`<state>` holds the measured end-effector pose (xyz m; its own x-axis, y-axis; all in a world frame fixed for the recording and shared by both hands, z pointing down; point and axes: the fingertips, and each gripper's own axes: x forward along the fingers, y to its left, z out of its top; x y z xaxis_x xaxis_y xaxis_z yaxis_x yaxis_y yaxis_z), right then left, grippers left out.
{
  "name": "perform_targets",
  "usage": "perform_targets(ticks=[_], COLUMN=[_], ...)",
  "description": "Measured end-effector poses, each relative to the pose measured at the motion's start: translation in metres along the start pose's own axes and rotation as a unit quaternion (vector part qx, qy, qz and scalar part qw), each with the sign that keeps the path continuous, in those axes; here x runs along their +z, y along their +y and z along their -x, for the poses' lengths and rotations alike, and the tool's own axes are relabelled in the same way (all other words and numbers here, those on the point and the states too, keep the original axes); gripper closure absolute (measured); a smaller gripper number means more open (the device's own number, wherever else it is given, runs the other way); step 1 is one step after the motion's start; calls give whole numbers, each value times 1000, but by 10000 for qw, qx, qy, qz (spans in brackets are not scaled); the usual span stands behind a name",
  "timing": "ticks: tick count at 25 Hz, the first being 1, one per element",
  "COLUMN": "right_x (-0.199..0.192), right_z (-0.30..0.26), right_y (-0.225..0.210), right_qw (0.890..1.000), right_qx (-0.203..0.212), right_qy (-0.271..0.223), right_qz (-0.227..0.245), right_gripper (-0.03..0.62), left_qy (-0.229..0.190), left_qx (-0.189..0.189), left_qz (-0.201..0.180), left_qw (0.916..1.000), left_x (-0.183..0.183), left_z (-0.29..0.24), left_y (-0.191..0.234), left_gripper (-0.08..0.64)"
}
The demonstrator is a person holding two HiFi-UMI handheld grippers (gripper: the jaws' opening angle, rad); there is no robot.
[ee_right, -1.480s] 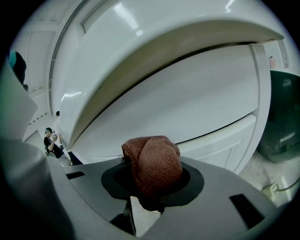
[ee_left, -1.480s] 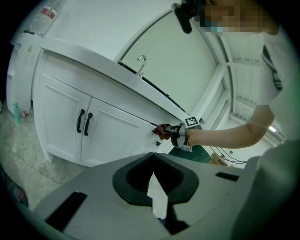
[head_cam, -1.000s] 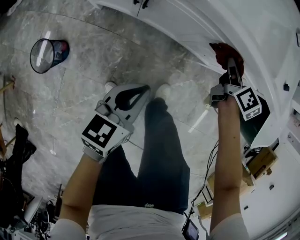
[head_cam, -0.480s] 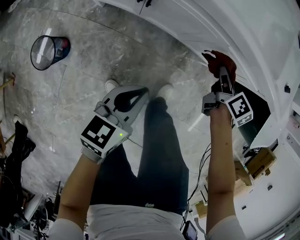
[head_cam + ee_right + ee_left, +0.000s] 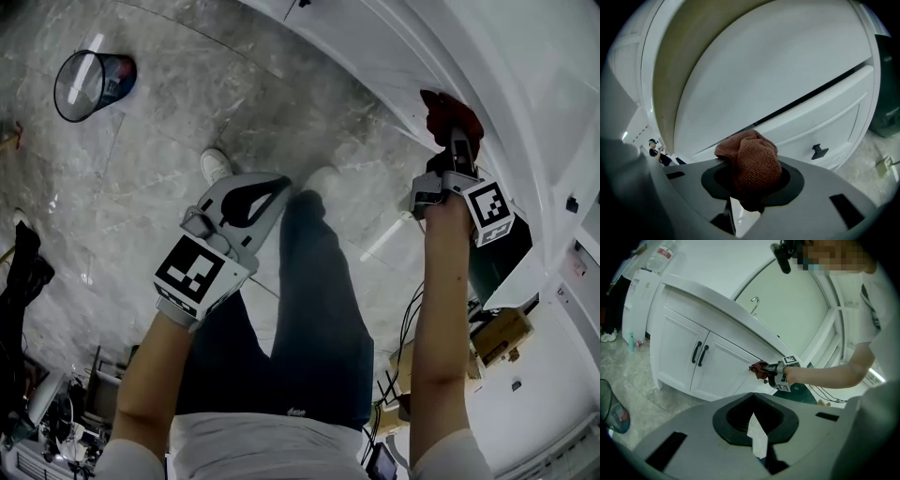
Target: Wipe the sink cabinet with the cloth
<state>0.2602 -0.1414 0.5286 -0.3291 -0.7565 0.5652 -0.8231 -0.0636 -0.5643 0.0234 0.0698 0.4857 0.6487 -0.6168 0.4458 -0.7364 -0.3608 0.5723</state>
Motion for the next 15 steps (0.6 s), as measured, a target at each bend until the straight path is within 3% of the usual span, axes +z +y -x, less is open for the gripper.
perform_targets(ticks=[15], right_x=[-71], right_z=[-74], right_y=[-68], right_qw=[9947], right_qx=[-545], right_qy=[800], right_qz=[358], right_gripper=[462], left_qy=[-169], left_qx=[537], left_qz=[333], left_qw=[9979], left_x=[1], left_z=[-8], left_y=[17], left_gripper=[549])
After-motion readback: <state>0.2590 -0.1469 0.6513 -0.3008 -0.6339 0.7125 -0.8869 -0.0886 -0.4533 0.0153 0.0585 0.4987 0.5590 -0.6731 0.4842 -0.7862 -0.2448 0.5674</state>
